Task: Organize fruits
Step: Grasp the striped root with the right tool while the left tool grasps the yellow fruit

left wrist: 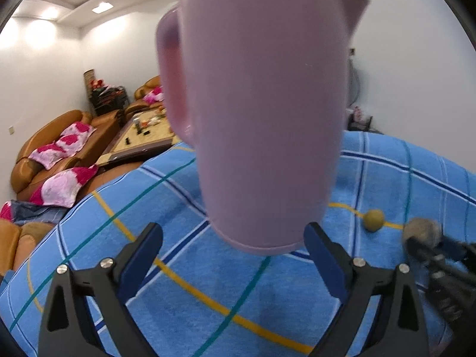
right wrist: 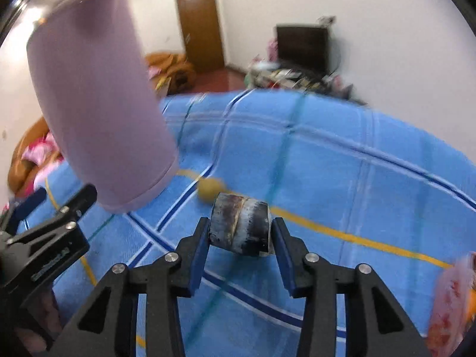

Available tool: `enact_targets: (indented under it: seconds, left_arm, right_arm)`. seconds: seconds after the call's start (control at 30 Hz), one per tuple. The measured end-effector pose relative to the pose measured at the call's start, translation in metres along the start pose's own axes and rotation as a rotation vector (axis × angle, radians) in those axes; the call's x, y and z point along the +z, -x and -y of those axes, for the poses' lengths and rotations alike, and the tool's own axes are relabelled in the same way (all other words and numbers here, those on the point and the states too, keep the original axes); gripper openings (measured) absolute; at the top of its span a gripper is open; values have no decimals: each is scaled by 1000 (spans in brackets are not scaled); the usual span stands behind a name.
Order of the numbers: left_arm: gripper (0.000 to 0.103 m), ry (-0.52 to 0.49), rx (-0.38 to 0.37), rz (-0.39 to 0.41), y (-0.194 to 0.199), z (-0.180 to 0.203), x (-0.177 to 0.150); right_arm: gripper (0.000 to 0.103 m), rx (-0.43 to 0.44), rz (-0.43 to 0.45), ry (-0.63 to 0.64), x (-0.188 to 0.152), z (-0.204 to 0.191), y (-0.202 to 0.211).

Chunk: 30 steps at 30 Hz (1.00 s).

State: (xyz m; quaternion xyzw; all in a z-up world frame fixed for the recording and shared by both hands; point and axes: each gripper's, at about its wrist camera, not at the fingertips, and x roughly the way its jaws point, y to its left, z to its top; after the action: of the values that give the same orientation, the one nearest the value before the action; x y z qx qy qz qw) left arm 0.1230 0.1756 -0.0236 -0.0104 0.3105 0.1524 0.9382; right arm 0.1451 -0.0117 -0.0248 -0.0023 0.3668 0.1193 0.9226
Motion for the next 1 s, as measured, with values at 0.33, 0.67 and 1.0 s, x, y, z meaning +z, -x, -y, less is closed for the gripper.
enact_targets:
  seconds: [0.33, 0.67, 1.0]
  left_arm:
    - [95, -141, -335, -46, 26, 76, 4]
    - [62, -207, -311, -202, -42, 135, 24]
    - [37, -231, -323, -255, -59, 149, 23]
  right_arm:
    - [44, -163, 164, -11, -22, 49, 63]
    - [44, -124, 164, -49, -24, 56, 62]
    - [44, -98, 131, -74, -22, 59, 53]
